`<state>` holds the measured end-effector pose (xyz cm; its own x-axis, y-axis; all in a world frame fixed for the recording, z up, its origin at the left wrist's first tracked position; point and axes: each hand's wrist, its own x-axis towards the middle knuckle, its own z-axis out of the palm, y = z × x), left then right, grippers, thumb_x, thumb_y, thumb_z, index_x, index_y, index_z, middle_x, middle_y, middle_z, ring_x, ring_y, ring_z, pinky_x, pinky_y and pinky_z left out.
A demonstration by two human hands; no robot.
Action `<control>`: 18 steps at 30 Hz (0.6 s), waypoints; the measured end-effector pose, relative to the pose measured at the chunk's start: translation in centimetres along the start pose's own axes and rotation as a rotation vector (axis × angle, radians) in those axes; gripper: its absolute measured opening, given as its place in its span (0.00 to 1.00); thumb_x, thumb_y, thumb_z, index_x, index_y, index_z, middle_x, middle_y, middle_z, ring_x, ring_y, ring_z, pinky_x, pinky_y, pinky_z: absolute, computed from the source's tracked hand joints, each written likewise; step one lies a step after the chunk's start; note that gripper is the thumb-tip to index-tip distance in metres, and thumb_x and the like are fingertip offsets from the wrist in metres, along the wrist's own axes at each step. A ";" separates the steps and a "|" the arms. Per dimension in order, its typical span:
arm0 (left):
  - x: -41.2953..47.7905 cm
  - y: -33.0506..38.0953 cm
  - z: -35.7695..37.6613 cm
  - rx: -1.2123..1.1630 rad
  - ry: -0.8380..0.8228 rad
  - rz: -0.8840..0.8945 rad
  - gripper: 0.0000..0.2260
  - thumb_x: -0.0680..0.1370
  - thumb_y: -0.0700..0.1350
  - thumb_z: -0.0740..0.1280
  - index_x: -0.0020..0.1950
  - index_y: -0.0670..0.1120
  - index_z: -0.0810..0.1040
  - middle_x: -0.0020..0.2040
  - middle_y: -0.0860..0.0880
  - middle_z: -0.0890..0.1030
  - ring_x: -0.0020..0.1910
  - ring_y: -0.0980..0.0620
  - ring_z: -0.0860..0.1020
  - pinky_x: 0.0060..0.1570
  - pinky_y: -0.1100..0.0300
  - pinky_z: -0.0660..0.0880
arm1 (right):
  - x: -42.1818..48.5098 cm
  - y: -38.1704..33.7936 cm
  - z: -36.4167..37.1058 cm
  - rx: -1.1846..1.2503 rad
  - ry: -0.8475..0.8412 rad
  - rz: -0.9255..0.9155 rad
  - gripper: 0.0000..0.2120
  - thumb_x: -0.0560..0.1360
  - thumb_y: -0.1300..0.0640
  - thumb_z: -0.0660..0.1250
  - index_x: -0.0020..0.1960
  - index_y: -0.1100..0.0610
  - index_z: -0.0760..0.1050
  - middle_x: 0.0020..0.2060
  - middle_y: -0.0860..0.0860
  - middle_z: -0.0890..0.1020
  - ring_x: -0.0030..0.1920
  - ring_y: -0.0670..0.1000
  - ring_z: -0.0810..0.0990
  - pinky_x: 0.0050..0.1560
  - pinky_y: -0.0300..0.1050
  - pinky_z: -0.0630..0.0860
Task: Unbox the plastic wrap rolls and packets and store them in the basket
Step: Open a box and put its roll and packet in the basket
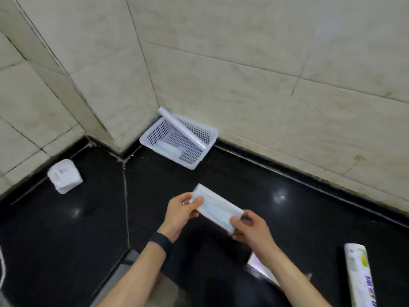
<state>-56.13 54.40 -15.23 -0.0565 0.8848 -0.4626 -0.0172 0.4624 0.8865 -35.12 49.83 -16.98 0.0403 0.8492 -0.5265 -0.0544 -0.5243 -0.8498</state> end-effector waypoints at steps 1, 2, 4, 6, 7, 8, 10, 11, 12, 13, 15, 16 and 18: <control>1.8 0.7 -1.5 0.016 0.001 -0.003 0.07 0.75 0.44 0.74 0.51 0.43 0.84 0.42 0.47 0.84 0.38 0.54 0.81 0.39 0.60 0.79 | 1.5 -0.7 1.8 -0.014 0.019 0.001 0.06 0.77 0.62 0.71 0.50 0.64 0.77 0.38 0.58 0.82 0.38 0.58 0.84 0.36 0.44 0.81; 3.5 1.4 -2.9 0.038 0.003 -0.004 0.07 0.75 0.44 0.74 0.51 0.43 0.84 0.42 0.47 0.84 0.37 0.54 0.81 0.38 0.60 0.78 | 3.0 -1.5 3.6 -0.026 0.028 0.001 0.06 0.77 0.62 0.71 0.51 0.64 0.77 0.38 0.58 0.82 0.38 0.57 0.84 0.36 0.44 0.81; 6.7 2.9 -5.5 0.100 -0.007 -0.010 0.08 0.76 0.45 0.74 0.53 0.44 0.82 0.43 0.46 0.85 0.36 0.53 0.81 0.37 0.60 0.78 | 5.4 -3.1 6.6 -0.044 0.036 0.008 0.05 0.77 0.63 0.70 0.51 0.63 0.77 0.39 0.57 0.82 0.38 0.55 0.85 0.36 0.43 0.82; 9.7 4.5 -7.6 0.184 -0.059 -0.005 0.09 0.77 0.48 0.72 0.54 0.46 0.81 0.45 0.46 0.85 0.38 0.53 0.82 0.39 0.58 0.78 | 7.5 -4.6 8.9 -0.054 0.076 0.002 0.04 0.78 0.64 0.70 0.51 0.62 0.77 0.39 0.56 0.82 0.37 0.54 0.84 0.36 0.42 0.82; 11.3 5.3 -8.7 0.227 -0.085 0.008 0.10 0.77 0.50 0.71 0.55 0.47 0.80 0.47 0.47 0.85 0.40 0.54 0.82 0.40 0.59 0.78 | 8.7 -5.4 9.8 -0.064 0.104 -0.007 0.03 0.78 0.64 0.69 0.51 0.62 0.77 0.39 0.56 0.82 0.37 0.54 0.83 0.37 0.43 0.82; 13.1 6.0 -9.7 0.265 -0.097 0.027 0.10 0.78 0.51 0.70 0.56 0.49 0.80 0.49 0.49 0.85 0.42 0.54 0.82 0.42 0.60 0.77 | 10.0 -6.1 10.5 -0.072 0.142 -0.009 0.03 0.78 0.64 0.69 0.50 0.61 0.77 0.39 0.56 0.82 0.36 0.55 0.83 0.39 0.46 0.83; 16.7 7.0 -11.5 0.351 -0.077 0.093 0.11 0.78 0.53 0.70 0.58 0.51 0.79 0.53 0.53 0.83 0.49 0.56 0.81 0.48 0.63 0.76 | 12.6 -7.3 11.4 -0.101 0.236 -0.008 0.02 0.78 0.62 0.69 0.49 0.60 0.76 0.37 0.56 0.84 0.35 0.56 0.83 0.43 0.56 0.82; 18.7 7.3 -12.5 0.418 -0.057 0.132 0.12 0.78 0.53 0.69 0.59 0.51 0.79 0.55 0.54 0.82 0.53 0.56 0.79 0.52 0.62 0.75 | 14.0 -7.9 11.7 -0.136 0.275 -0.013 0.02 0.78 0.61 0.70 0.48 0.58 0.76 0.35 0.56 0.84 0.33 0.55 0.83 0.43 0.59 0.82; 20.7 7.6 -13.3 0.513 -0.035 0.172 0.13 0.78 0.53 0.69 0.61 0.50 0.78 0.56 0.54 0.80 0.55 0.55 0.78 0.55 0.60 0.75 | 15.4 -8.6 12.0 -0.196 0.308 -0.023 0.03 0.77 0.59 0.69 0.47 0.56 0.76 0.34 0.54 0.85 0.32 0.54 0.83 0.42 0.58 0.82; 22.7 7.9 -14.0 0.634 -0.016 0.220 0.14 0.79 0.52 0.68 0.63 0.50 0.77 0.58 0.53 0.79 0.57 0.53 0.77 0.58 0.58 0.74 | 16.8 -9.3 12.4 -0.275 0.336 -0.037 0.03 0.77 0.56 0.69 0.46 0.53 0.76 0.34 0.52 0.85 0.33 0.53 0.83 0.41 0.56 0.81; 26.6 8.4 -14.9 0.897 -0.028 0.325 0.15 0.80 0.49 0.65 0.66 0.50 0.75 0.64 0.49 0.77 0.63 0.48 0.73 0.63 0.54 0.72 | 19.4 -10.9 13.2 -0.448 0.376 -0.060 0.03 0.77 0.53 0.68 0.47 0.51 0.75 0.39 0.47 0.84 0.38 0.51 0.83 0.42 0.50 0.80; 28.4 8.6 -14.9 1.016 -0.060 0.358 0.16 0.80 0.48 0.64 0.68 0.50 0.74 0.66 0.47 0.75 0.66 0.46 0.71 0.66 0.52 0.70 | 20.6 -11.6 13.5 -0.525 0.380 -0.065 0.03 0.78 0.52 0.67 0.49 0.51 0.75 0.42 0.46 0.83 0.40 0.50 0.81 0.42 0.46 0.76; 31.8 9.1 -14.5 1.235 -0.152 0.381 0.19 0.80 0.47 0.63 0.72 0.51 0.71 0.72 0.47 0.72 0.70 0.45 0.68 0.68 0.50 0.68 | 22.9 -12.3 14.0 -0.654 0.365 -0.059 0.06 0.79 0.52 0.66 0.54 0.52 0.75 0.43 0.47 0.80 0.42 0.51 0.78 0.41 0.44 0.72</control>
<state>-72.61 85.94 -21.72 0.2603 0.9315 -0.2542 0.9038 -0.1424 0.4036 -47.53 76.60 -18.26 0.3593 0.8620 -0.3576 0.5573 -0.5056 -0.6586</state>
